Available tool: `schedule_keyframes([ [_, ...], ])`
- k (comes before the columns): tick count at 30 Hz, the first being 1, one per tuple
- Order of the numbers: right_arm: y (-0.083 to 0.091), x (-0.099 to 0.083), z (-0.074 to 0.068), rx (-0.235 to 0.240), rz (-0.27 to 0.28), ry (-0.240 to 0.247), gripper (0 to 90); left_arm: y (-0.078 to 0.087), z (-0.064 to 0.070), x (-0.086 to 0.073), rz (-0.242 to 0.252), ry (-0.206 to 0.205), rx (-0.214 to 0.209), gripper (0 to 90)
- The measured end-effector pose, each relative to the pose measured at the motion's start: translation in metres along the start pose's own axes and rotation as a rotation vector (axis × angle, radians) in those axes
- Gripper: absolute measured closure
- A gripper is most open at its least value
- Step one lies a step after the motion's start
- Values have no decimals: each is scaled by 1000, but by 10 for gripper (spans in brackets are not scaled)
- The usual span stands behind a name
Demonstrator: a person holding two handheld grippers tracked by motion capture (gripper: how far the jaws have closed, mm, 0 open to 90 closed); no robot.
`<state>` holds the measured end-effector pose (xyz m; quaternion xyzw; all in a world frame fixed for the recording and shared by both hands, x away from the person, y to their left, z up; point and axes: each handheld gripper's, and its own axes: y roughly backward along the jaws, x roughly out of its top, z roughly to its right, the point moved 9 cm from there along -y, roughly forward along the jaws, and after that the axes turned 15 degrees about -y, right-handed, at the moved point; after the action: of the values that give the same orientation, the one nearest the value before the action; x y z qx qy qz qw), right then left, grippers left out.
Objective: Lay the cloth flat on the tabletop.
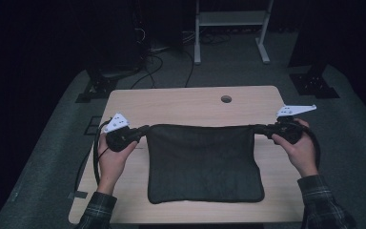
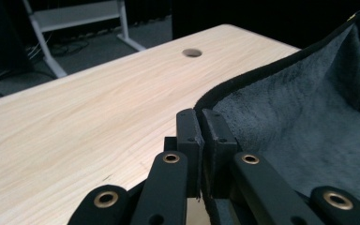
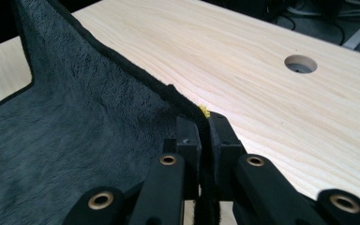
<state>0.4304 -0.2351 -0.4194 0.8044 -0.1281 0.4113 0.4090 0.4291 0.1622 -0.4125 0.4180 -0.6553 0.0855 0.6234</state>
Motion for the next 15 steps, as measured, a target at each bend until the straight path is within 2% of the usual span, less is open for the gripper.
schedule_keyframes([
  [4, -16, -2, 7, -1, -16, -12, 836, -8, -8, -12, -23, 22, 15, 859],
  [7, -28, 0, 12, -8, -7, -15, 833, -12, -14, -20, -43, 36, 28, 859],
  [10, -41, 2, 17, -22, -4, -15, 827, -18, -19, -26, -60, 48, 38, 859],
  [15, -60, 3, 28, -62, -35, -22, 820, -34, -27, -37, -102, 55, 48, 858],
])
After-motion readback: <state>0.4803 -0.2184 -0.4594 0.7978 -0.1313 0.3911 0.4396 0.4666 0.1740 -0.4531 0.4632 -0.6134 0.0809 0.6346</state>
